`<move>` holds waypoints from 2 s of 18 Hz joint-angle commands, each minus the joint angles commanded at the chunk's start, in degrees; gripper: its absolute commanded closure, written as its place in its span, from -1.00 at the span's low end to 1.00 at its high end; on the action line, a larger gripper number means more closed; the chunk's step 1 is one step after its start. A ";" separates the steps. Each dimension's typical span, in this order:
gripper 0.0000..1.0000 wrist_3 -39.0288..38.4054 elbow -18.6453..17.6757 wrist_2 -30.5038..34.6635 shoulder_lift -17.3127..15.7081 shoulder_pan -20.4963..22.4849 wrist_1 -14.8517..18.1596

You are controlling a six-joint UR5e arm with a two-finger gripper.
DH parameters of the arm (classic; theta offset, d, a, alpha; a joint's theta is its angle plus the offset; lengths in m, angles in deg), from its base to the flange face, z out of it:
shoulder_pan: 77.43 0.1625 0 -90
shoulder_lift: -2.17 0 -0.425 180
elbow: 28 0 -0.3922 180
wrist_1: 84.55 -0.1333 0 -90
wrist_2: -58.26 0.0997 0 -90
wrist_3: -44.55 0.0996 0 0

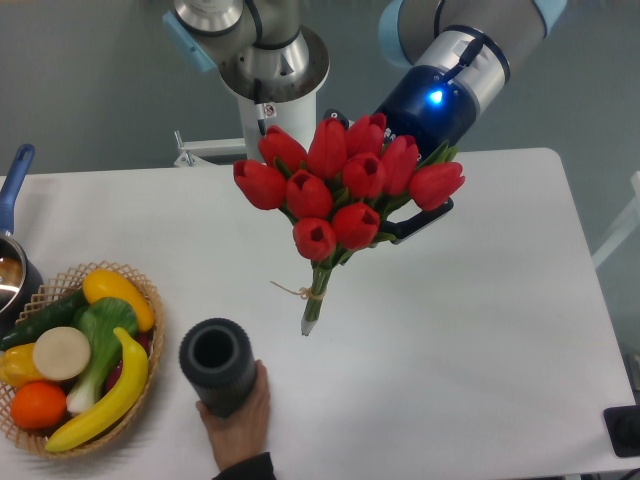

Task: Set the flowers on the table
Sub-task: 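Carry the red tulip bouquet away from the black holder, across the table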

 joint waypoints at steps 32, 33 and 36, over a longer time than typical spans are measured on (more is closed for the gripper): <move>0.00 0.18 -0.96 18.26 -2.02 5.63 0.61; 0.00 0.26 -1.66 20.11 -2.54 5.54 0.62; 0.00 1.31 -6.49 28.46 -5.70 4.93 0.70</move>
